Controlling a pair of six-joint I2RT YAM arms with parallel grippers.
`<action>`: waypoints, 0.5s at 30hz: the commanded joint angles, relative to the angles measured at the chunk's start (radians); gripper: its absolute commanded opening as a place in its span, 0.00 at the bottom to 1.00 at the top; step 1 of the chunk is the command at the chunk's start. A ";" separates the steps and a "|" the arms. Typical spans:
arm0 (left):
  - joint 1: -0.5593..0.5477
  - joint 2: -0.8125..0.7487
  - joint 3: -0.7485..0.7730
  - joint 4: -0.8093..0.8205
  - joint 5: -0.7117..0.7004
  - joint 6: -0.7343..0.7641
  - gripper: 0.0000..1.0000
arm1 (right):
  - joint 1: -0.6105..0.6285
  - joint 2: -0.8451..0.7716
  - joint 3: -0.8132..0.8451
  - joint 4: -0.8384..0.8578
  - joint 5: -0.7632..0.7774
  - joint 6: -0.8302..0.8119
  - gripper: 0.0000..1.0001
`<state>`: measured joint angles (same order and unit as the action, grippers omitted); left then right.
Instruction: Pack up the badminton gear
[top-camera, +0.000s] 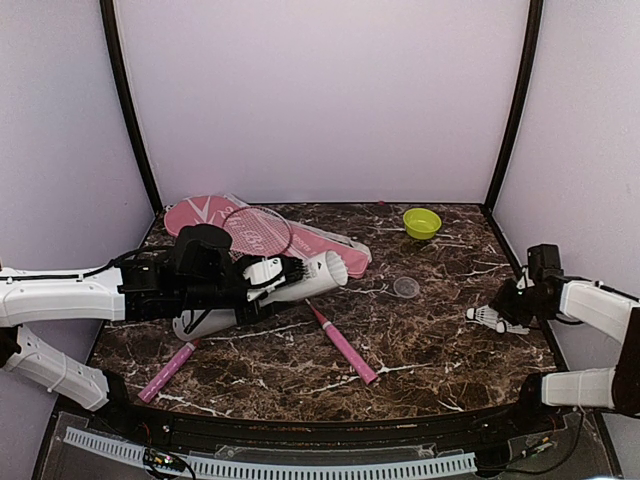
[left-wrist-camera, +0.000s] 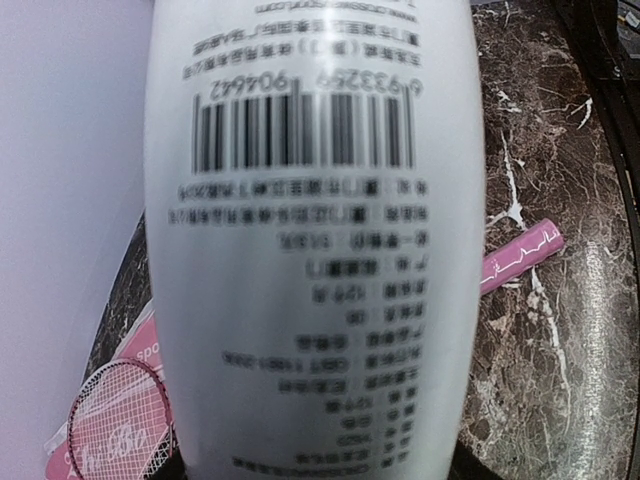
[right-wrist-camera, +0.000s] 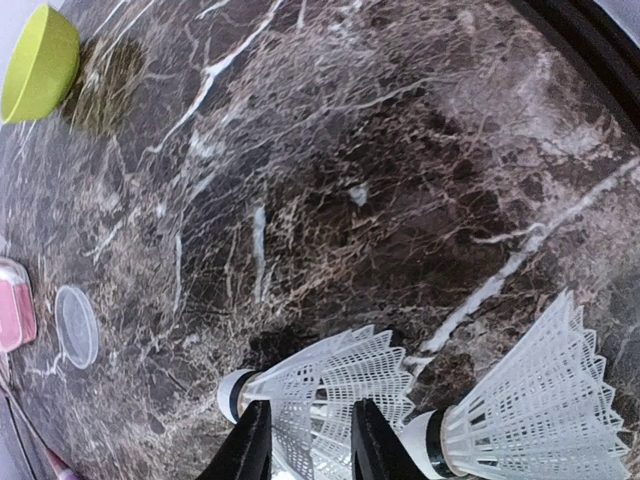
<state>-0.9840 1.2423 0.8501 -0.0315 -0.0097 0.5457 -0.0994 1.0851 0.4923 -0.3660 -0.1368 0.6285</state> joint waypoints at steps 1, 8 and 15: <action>0.004 -0.027 0.006 0.028 0.014 0.002 0.56 | -0.003 -0.002 -0.025 0.062 -0.054 0.006 0.24; 0.004 -0.024 0.008 0.025 0.015 0.000 0.56 | -0.004 0.012 -0.046 0.119 -0.136 0.019 0.10; 0.004 -0.023 0.009 0.027 0.023 -0.004 0.56 | -0.003 0.024 -0.064 0.189 -0.224 0.053 0.00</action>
<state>-0.9840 1.2423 0.8501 -0.0315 0.0002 0.5446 -0.0994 1.1019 0.4461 -0.2466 -0.2958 0.6613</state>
